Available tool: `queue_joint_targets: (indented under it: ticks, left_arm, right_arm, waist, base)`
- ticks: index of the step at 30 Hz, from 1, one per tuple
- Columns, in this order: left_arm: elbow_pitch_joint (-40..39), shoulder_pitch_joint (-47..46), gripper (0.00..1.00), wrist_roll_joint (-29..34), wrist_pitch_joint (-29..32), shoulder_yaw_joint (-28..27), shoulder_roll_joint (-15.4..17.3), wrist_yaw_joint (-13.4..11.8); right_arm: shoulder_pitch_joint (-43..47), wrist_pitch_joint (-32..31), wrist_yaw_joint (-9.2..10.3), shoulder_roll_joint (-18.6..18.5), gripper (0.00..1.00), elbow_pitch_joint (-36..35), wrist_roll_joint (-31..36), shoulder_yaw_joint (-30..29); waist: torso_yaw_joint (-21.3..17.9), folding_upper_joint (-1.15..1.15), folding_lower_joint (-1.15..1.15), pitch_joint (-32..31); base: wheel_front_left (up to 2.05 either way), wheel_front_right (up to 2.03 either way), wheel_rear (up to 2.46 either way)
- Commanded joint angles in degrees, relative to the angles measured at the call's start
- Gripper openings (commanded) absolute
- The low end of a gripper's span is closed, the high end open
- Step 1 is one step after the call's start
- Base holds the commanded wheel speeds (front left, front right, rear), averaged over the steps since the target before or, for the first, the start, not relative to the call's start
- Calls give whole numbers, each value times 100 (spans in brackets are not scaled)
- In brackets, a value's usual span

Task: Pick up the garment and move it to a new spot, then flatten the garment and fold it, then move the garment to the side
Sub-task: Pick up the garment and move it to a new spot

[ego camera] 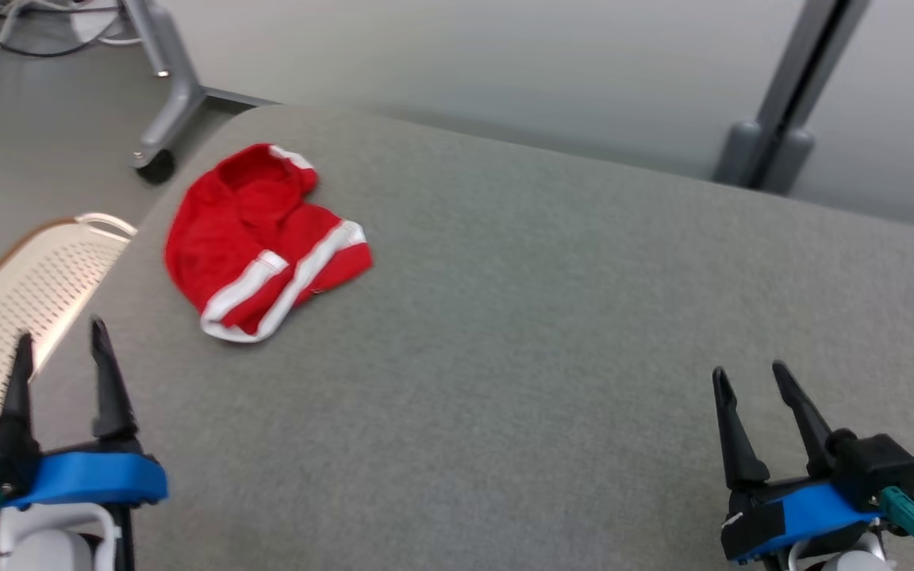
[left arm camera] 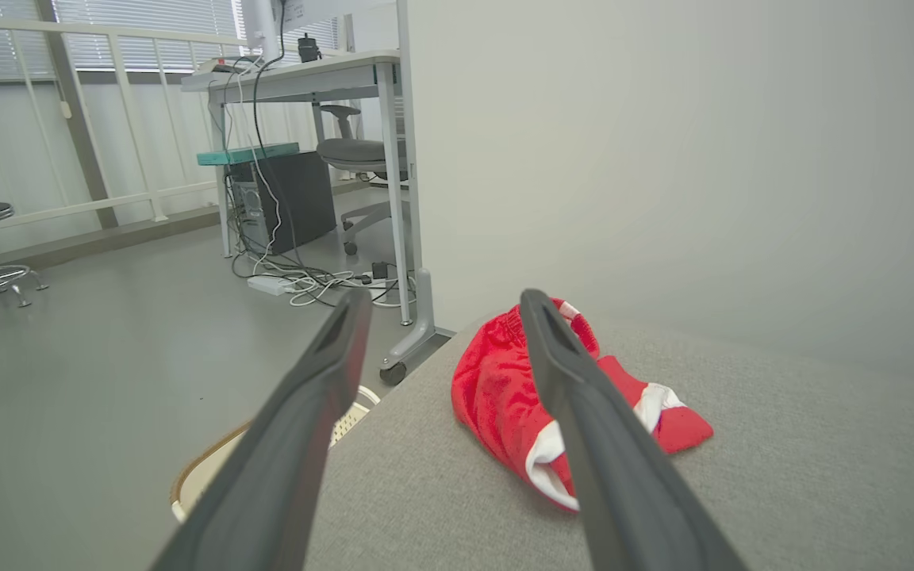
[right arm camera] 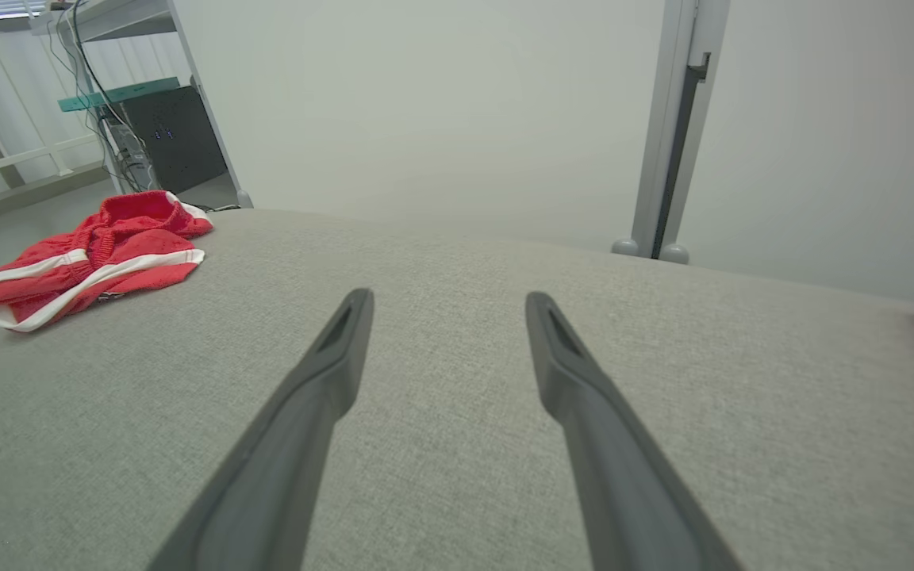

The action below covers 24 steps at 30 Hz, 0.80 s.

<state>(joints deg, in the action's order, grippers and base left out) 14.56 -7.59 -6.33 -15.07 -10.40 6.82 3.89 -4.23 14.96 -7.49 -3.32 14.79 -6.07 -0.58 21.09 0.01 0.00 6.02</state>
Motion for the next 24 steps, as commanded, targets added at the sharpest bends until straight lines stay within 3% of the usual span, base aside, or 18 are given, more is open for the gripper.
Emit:
queue_joint_targets:
  ticks: [1, 13, 24]
  left_arm:
    - [38, -194, 100, -35, -13, -54, 73, 20]
    - [688, -2242, 100, -108, -15, -442, 794, 151]
    - [2408, -3652, 100, -205, -1, -544, 1475, 264]
  right_arm:
    - [-98, -10, -1, -62, 100, -76, 44, -14]
    - [-528, -357, -1, -424, 100, -1243, 401, -520]
    - [-355, -775, -1, -497, 100, -2448, 550, -991]
  waist:
    - [-93, -1, 0, 88]
    - [-1123, -1, 0, 1510]
    - [-1484, -1, 0, 2489]
  base:
    - [0, 0, 0]
    - [0, 0, 0]
    - [0, 0, 0]
